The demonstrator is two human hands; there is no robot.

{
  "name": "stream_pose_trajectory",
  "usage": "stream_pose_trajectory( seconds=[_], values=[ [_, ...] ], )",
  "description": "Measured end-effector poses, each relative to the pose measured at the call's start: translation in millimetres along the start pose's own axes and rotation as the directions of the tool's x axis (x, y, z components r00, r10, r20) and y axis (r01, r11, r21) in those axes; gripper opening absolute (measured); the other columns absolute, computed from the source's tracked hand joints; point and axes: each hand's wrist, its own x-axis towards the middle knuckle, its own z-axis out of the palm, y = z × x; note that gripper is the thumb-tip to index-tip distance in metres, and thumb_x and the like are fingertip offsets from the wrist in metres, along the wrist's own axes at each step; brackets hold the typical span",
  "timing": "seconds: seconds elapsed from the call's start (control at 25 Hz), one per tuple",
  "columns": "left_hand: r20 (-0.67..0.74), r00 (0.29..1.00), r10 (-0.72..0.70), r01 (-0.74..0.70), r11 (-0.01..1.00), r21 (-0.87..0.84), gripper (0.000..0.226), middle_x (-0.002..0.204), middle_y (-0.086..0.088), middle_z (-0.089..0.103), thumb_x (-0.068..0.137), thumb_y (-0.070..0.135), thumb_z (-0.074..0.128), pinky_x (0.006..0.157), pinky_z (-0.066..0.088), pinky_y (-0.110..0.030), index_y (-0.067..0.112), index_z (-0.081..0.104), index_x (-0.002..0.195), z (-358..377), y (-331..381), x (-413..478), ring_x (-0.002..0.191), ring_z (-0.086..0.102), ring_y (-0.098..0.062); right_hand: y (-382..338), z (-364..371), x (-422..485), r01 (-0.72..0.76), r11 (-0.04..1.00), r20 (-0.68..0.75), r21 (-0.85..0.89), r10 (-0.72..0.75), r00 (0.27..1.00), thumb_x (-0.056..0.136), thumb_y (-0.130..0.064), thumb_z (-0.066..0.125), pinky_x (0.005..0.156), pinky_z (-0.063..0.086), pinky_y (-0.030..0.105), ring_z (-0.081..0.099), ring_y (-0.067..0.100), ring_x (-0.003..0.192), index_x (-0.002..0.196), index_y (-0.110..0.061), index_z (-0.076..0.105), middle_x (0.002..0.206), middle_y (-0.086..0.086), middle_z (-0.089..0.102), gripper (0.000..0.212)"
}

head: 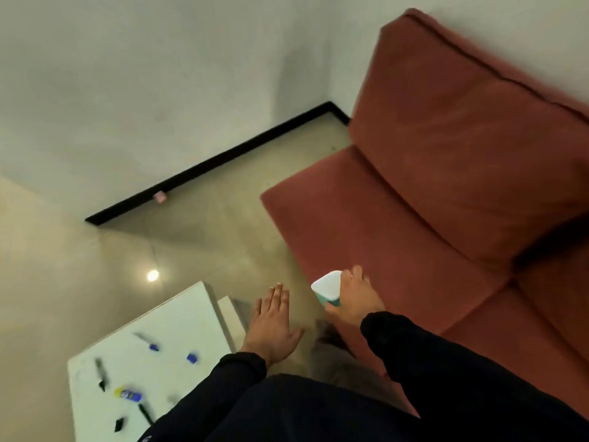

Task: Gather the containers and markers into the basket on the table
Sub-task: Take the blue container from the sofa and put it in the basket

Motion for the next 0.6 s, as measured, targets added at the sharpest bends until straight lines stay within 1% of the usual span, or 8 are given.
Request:
stream_pose_trajectory(
  seconds=[0.12,0.2,0.24,0.32,0.4,0.52,0.6],
  values=[
    [-0.015,0.994,-0.108,0.107,0.991,-0.075,0.089,0.166,-0.008,-0.013,0.094,0.065,0.025,0.124,0.001,-0.049,0.012,-0.005,0.158,-12,-54,22,0.152,-0.015,-0.023,-52,3,57,0.1,0.988,0.032,-0.12,-0.096,0.995,0.078,-0.058,0.057,0.081,0.05,0.04,0.045,0.033,0.109,0.12,-0.011,0.043,0.123,0.009,0.039,0.065],
    [-0.019,0.983,-0.181,0.177,0.974,-0.143,0.088,0.166,-0.006,-0.015,0.094,0.066,0.025,0.124,-0.001,-0.048,0.013,-0.006,0.158,-24,-91,52,0.152,-0.016,-0.022,-85,8,106,0.197,0.954,0.049,-0.224,-0.191,0.98,0.084,-0.058,0.05,0.081,0.048,0.04,0.041,0.033,0.112,0.127,-0.014,0.044,0.132,0.011,0.039,0.062],
    [-0.022,0.975,-0.219,0.212,0.961,-0.177,0.089,0.166,-0.006,-0.016,0.094,0.066,0.025,0.124,-0.003,-0.047,0.013,-0.007,0.158,-30,-111,69,0.152,-0.016,-0.022,-101,9,133,0.243,0.937,0.079,-0.251,-0.23,0.97,0.087,-0.057,0.046,0.085,0.048,0.04,0.038,0.035,0.117,0.133,-0.018,0.043,0.141,0.011,0.036,0.06],
    [-0.008,0.955,-0.296,0.287,0.93,-0.231,0.09,0.166,-0.005,-0.016,0.093,0.067,0.025,0.124,-0.003,-0.046,0.014,-0.007,0.158,-48,-151,102,0.152,-0.017,-0.021,-138,3,189,0.325,0.909,0.185,-0.261,-0.284,0.941,0.093,-0.057,0.041,0.097,0.047,0.043,0.029,0.039,0.13,0.145,-0.03,0.037,0.158,0.008,0.022,0.059],
    [0.014,0.938,-0.347,0.338,0.904,-0.264,0.09,0.166,-0.005,-0.016,0.094,0.068,0.026,0.124,-0.002,-0.046,0.014,-0.007,0.158,-66,-184,120,0.152,-0.016,-0.02,-172,-7,229,0.393,0.882,0.271,-0.26,-0.324,0.906,0.095,-0.059,0.04,0.106,0.042,0.044,0.022,0.039,0.14,0.149,-0.037,0.035,0.164,0.001,0.015,0.059],
    [0.005,0.899,-0.438,0.416,0.85,-0.324,0.088,0.166,-0.005,-0.017,0.096,0.066,0.027,0.124,-0.005,-0.044,0.014,-0.007,0.158,-105,-245,148,0.152,-0.015,-0.021,-243,-33,296,0.515,0.802,0.363,-0.303,-0.402,0.84,0.094,-0.062,0.042,0.11,0.038,0.042,0.019,0.034,0.145,0.149,-0.038,0.038,0.164,-0.002,0.02,0.06],
    [-0.005,0.865,-0.502,0.461,0.798,-0.388,0.088,0.165,-0.005,-0.018,0.096,0.066,0.027,0.123,-0.006,-0.043,0.014,-0.009,0.157,-122,-286,161,0.151,-0.017,-0.02,-298,-45,335,0.574,0.747,0.407,-0.337,-0.434,0.804,0.093,-0.066,0.04,0.111,0.037,0.041,0.022,0.034,0.144,0.148,-0.039,0.039,0.162,-0.002,0.026,0.061]
  ],
)
